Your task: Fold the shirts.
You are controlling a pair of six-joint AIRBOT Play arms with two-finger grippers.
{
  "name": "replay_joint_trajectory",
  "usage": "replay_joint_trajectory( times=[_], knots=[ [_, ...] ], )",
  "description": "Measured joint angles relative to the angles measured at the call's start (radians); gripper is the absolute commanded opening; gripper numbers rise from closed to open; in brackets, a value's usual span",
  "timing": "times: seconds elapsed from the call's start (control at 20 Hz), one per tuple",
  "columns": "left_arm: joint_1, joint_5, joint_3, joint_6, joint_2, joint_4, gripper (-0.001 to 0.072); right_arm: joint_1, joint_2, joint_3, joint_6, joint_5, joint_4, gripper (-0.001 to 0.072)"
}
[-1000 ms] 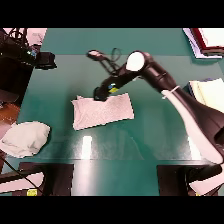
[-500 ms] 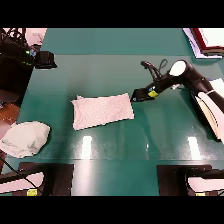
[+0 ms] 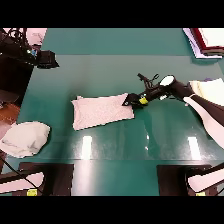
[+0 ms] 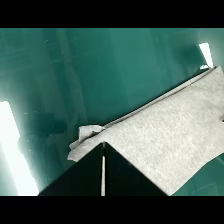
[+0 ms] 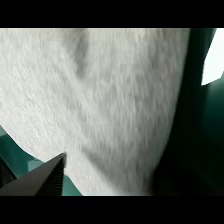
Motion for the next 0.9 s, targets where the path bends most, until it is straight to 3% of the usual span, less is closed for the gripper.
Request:
replay_joint_trajectory(
  times=[0.1, 0.15, 0.2, 0.25, 0.6, 0.9],
  knots=[
    [0.0, 0.001, 0.0, 0.0, 0.0, -0.01, 0.0027, 0.024, -0.031, 0.026, -0.013, -0.007, 0.024, 0.039],
    [0.0, 0.001, 0.0, 0.0, 0.0, -0.016, 0.0027, 0.035, -0.042, 0.037, -0.02, -0.011, 0.031, 0.0276],
    [0.0, 0.0, 0.0, 0.0, 0.0, -0.023, 0.0027, 0.044, -0.049, 0.046, -0.029, -0.013, 0.032, 0.0076],
    [-0.003, 0.0, 0.0, 0.001, 0.0, -0.029, 0.0026, 0.051, -0.055, 0.056, -0.04, -0.013, 0.029, 0.0016],
    [-0.102, 0.017, 0.0, 0.0, 0.0, -0.046, 0.0027, -0.008, -0.036, 0.186, -0.089, 0.106, 0.055, 0.0013],
    [-0.229, 0.08, 0.0, 0.0, 0.0, -0.049, 0.0026, -0.3, 0.106, 0.282, -0.076, 0.158, 0.056, 0.0013]
  ],
)
